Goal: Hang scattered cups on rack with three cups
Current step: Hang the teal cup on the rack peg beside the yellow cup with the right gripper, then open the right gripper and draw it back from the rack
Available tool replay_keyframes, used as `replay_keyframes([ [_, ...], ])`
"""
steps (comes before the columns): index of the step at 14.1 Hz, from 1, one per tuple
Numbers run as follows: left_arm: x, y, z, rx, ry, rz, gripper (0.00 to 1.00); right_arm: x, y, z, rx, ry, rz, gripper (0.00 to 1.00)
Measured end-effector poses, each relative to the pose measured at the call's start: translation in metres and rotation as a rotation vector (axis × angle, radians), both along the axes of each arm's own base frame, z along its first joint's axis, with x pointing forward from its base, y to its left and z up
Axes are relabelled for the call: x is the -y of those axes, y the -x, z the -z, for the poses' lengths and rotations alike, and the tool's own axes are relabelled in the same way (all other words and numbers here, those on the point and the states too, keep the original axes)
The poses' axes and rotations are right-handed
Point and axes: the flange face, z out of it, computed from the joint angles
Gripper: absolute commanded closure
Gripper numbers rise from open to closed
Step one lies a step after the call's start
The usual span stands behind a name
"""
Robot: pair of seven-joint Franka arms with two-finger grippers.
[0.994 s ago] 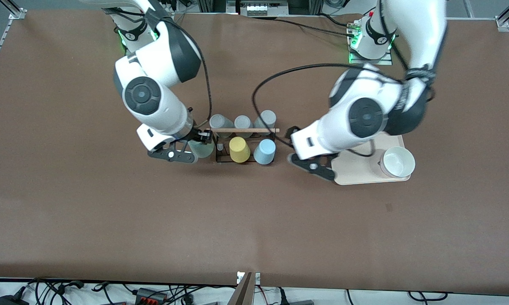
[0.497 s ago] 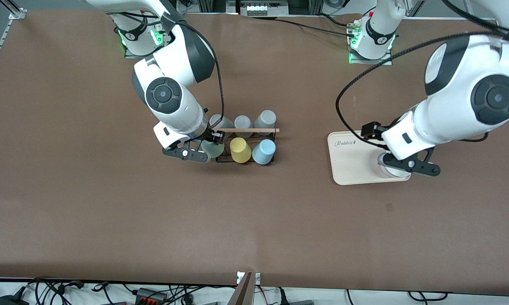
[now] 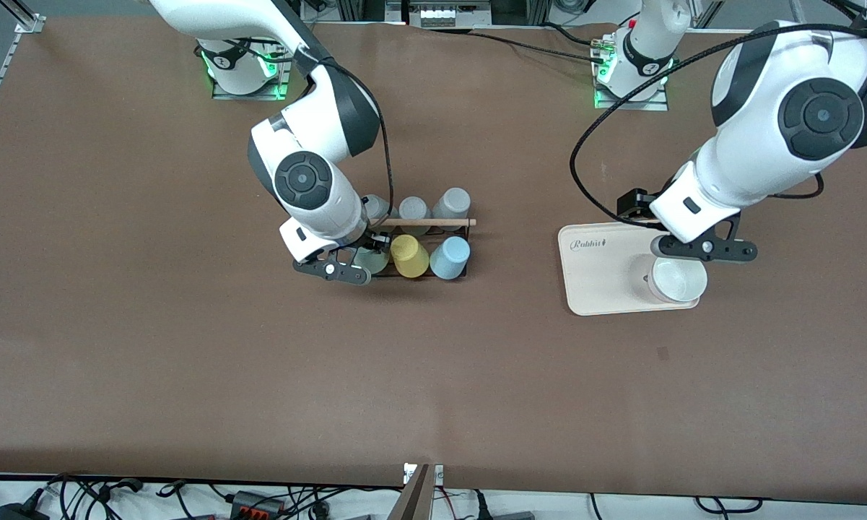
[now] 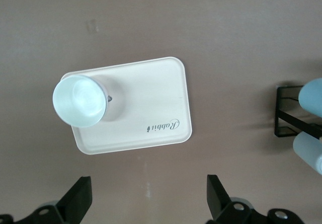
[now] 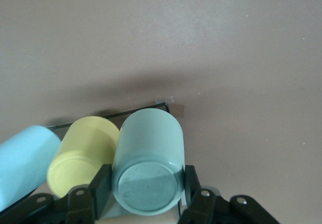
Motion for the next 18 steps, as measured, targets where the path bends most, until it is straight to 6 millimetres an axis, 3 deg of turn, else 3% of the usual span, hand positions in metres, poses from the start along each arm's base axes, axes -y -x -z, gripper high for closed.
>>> replay_keyframes([
  [3,-0.016,0.0,-0.002,0.031,0.003,-0.039,0.0,-0.006,0.001,0.017,0.003,0.013,-0.011,0.66],
  [6,-0.018,0.002,0.002,0.052,0.006,-0.046,0.0,-0.014,0.003,0.028,0.002,0.016,0.001,0.66],
  [7,-0.019,0.003,0.002,0.055,0.006,-0.047,0.0,-0.016,0.004,0.028,0.004,0.016,0.003,0.6],
  [8,-0.022,0.003,0.001,0.057,0.006,-0.052,0.0,-0.017,0.005,0.028,0.004,0.017,0.003,0.52],
  [10,-0.03,0.001,0.0,0.061,0.007,-0.067,0.0,-0.017,0.005,0.028,0.006,0.019,0.003,0.11],
  [11,-0.033,0.0,0.0,0.063,0.007,-0.071,0.0,-0.016,0.004,0.028,0.006,0.02,0.005,0.0],
  [15,-0.042,-0.002,0.0,0.07,0.008,-0.076,0.0,-0.008,-0.005,0.017,0.029,0.017,0.014,0.0],
  [18,-0.049,-0.004,0.0,0.071,0.009,-0.083,0.0,0.005,-0.016,-0.027,0.092,-0.003,-0.035,0.0],
])
